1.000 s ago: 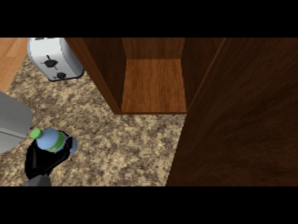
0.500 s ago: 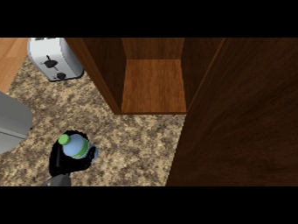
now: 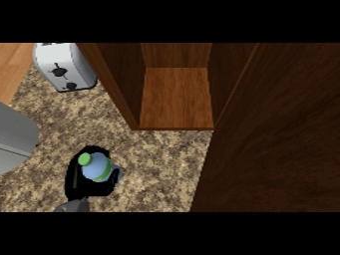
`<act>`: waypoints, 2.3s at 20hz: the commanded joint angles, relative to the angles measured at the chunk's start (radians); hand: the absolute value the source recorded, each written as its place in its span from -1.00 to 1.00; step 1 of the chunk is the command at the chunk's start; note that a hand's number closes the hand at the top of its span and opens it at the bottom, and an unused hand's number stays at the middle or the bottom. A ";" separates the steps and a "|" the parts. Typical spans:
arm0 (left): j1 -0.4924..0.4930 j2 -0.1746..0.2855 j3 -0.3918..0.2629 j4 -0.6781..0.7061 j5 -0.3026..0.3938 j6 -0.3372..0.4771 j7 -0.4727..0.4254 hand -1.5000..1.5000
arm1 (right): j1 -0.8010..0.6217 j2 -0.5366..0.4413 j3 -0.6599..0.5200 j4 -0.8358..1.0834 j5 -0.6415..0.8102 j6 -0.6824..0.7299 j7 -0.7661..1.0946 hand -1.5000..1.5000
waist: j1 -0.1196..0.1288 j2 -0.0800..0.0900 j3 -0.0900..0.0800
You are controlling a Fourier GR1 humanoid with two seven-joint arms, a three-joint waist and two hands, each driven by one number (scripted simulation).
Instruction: Pick up the bottled water, place it into the cabinet and close the cabinet
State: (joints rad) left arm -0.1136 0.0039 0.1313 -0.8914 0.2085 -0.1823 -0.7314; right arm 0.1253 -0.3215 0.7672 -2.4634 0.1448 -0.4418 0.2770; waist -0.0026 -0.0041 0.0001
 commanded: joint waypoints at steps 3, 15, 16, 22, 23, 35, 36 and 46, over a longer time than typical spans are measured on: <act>0.045 -0.004 -0.107 -0.199 0.089 0.044 0.157 1.00 | -0.023 0.033 0.061 -0.093 0.151 -0.019 0.129 -1.00 | 0.000 0.000 -0.001; 0.110 -0.004 -0.393 -0.572 0.129 0.340 0.339 1.00 | -0.031 0.002 0.035 -0.084 0.115 -0.018 0.096 -1.00 | -0.002 0.000 -0.001; 0.004 -0.004 -0.270 -0.520 0.127 0.293 0.392 1.00 | 0.019 -0.027 0.028 -0.098 0.077 -0.015 0.030 -1.00 | -0.007 0.001 0.000; -0.002 -0.004 -0.426 -0.664 0.110 0.445 0.488 1.00 | 0.019 -0.026 0.026 -0.117 0.099 -0.029 0.056 -1.00 | -0.006 0.001 0.000; -0.055 -0.004 -0.427 -0.554 0.129 0.470 0.406 1.00 | 0.026 -0.025 0.032 -0.103 0.087 -0.018 0.048 -1.00 | -0.008 0.002 0.000; -0.383 -0.004 -0.441 -0.452 0.107 0.710 0.538 1.00 | 0.064 -0.045 0.083 -0.100 0.094 -0.022 -0.010 -1.00 | -0.020 0.002 0.000; -0.370 -0.004 -0.424 -0.421 0.101 0.677 0.520 1.00 | 0.016 -0.027 0.068 -0.126 0.114 -0.028 0.077 -1.00 | -0.014 0.003 -0.001; -0.594 -0.004 -0.360 -0.143 0.073 0.715 0.509 1.00 | 0.081 -0.052 0.039 -0.125 0.049 -0.016 -0.017 -1.00 | -0.018 0.003 0.000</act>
State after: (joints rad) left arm -0.6589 0.0001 -0.2454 -1.1127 0.2970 0.5202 -0.2120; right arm 0.1450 -0.3602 0.7491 -2.4687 0.1199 -0.4532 0.2359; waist -0.0179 0.0002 0.0000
